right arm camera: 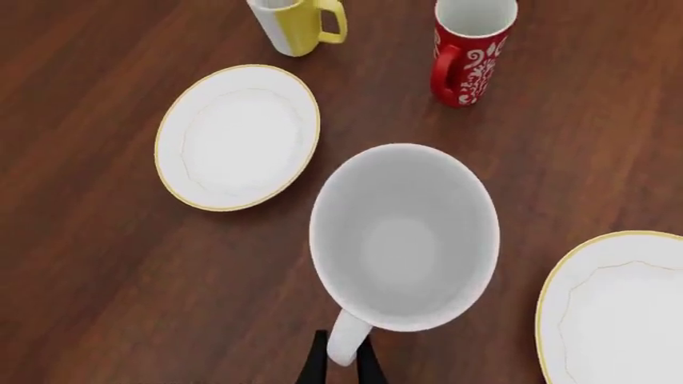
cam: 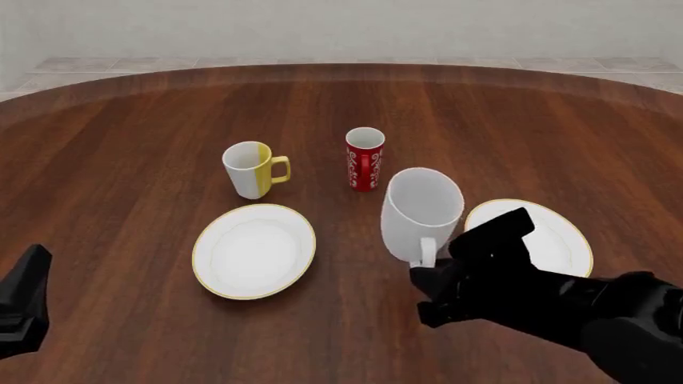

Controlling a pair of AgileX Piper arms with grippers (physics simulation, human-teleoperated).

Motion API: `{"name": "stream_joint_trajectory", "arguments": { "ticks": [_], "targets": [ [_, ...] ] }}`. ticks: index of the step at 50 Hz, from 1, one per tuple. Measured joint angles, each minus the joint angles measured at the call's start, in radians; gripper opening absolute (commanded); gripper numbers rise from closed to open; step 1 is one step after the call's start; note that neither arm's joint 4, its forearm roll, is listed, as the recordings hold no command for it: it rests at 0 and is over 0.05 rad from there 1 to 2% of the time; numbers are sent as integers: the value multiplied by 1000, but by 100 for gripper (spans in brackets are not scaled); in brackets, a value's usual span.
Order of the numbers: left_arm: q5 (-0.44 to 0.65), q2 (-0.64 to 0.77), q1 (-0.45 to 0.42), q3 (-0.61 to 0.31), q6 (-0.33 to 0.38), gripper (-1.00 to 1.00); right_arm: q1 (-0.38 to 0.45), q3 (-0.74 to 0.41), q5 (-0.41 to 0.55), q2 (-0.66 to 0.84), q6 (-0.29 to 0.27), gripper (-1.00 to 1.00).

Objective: Put the white mug on the left plate.

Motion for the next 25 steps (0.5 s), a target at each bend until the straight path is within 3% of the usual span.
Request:
{"name": "stream_joint_trajectory", "arguments": {
  "ticks": [25],
  "targets": [
    [-12,6,-2,0,-7,100,125,-141,62,35,-12,-100]
  ]
}}
